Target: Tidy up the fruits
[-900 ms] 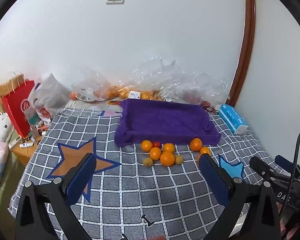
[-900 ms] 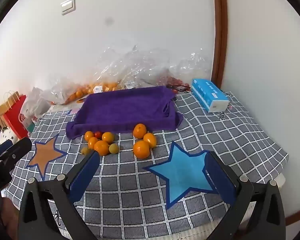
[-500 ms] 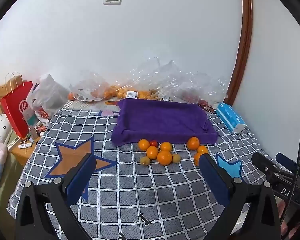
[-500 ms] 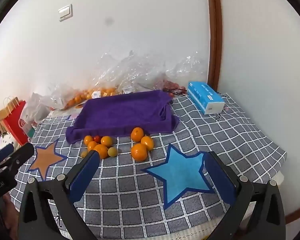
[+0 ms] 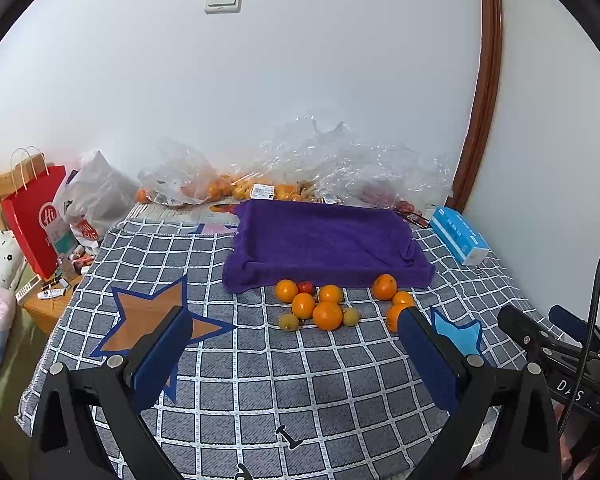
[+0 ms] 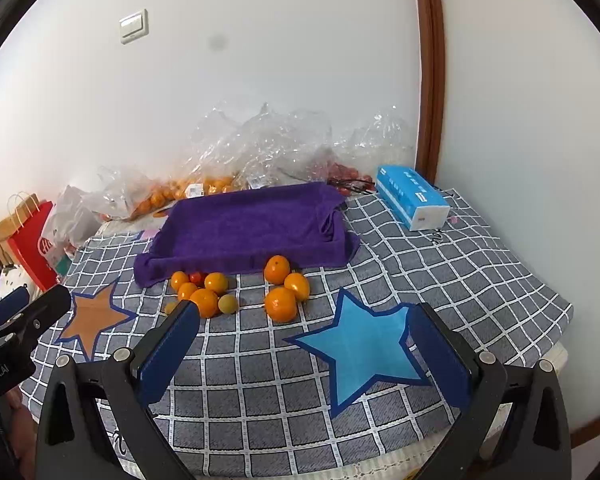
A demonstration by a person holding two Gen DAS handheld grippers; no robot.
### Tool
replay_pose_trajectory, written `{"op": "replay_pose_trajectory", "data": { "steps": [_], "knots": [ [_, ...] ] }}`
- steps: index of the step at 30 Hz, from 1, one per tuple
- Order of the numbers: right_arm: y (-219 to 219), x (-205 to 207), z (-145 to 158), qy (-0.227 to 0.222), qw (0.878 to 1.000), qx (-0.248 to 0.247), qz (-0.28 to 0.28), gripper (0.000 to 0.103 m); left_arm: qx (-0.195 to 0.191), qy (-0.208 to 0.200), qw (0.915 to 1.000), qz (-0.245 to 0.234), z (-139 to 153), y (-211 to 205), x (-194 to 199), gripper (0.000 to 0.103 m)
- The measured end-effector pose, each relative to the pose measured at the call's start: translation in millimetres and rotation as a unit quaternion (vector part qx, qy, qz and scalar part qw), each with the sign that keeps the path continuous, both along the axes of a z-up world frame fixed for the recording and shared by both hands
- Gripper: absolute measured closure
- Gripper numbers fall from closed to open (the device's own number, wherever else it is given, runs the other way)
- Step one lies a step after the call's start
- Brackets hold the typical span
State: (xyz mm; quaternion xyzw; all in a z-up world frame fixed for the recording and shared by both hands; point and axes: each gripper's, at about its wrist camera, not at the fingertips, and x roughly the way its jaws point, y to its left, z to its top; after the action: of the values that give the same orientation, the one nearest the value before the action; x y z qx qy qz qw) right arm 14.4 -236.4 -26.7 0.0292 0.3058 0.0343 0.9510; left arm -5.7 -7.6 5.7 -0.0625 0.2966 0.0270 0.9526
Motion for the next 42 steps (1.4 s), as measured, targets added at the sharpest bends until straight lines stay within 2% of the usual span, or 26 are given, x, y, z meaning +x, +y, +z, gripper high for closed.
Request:
{"op": "replay_pose_trajectory", "data": {
  "steps": [42],
  "knots": [
    [9.9, -6.4, -0.3, -0.006, 1.0, 0.004, 0.012, 0.0, -0.004, -0.009, 0.9999, 0.003, 3.9, 1.0, -9.0, 0.0]
  ]
}}
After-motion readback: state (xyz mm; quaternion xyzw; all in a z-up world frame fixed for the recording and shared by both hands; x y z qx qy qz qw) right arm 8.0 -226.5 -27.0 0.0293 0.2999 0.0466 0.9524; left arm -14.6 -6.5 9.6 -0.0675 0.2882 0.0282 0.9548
